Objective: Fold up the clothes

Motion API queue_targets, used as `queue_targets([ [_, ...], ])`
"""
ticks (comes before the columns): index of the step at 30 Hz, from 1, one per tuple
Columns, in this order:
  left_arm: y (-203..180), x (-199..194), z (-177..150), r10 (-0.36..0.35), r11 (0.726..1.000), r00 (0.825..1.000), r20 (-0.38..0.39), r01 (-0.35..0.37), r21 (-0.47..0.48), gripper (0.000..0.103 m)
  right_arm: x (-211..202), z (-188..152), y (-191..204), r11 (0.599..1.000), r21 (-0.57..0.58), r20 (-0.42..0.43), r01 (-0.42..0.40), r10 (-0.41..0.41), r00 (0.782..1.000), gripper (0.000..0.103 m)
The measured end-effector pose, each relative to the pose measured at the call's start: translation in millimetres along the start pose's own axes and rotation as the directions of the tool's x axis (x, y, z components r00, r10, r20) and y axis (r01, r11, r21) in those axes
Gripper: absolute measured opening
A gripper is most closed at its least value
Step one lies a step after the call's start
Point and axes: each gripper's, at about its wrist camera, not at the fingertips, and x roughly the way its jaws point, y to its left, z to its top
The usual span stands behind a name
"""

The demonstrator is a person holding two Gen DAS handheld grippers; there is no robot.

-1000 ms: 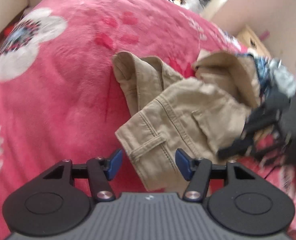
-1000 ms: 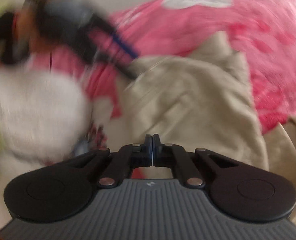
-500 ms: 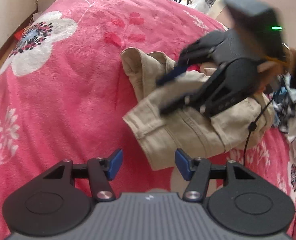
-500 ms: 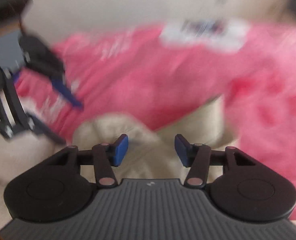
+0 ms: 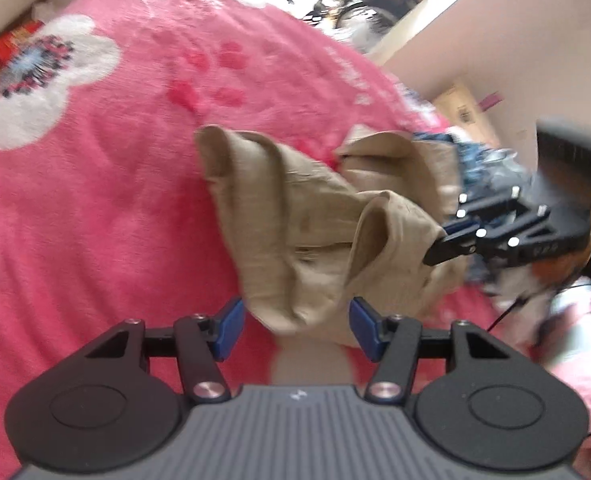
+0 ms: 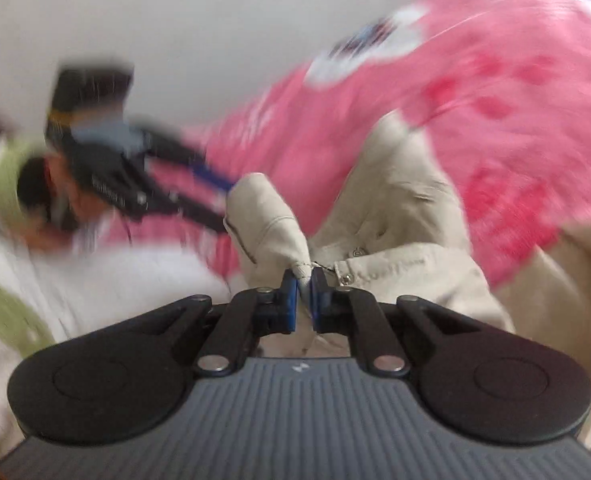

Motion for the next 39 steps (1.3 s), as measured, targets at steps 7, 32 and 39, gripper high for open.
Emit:
queue_targets([
  [7,-49,-3,-17,-0.061,0.964,0.998,-0.034,0.067,0.259,0.061,-32,-88,43,0.959,0.277,0.229,0.054,-0.12,0.966,0.006],
  [32,-120,56,-28,0.062,0.81,0.995,0.074,-0.093,0.579,0.013,-50,-11,-106,0.612,0.47,-0.048,0.636,-0.702,0.71,0.072],
  [39,-119,12,13,0.068,0.859,0.963,0.259,-0.189,0.477,0.012,-79,-6,-132,0.472,0.703,-0.019,0.532,-0.736,0.677,0.002],
])
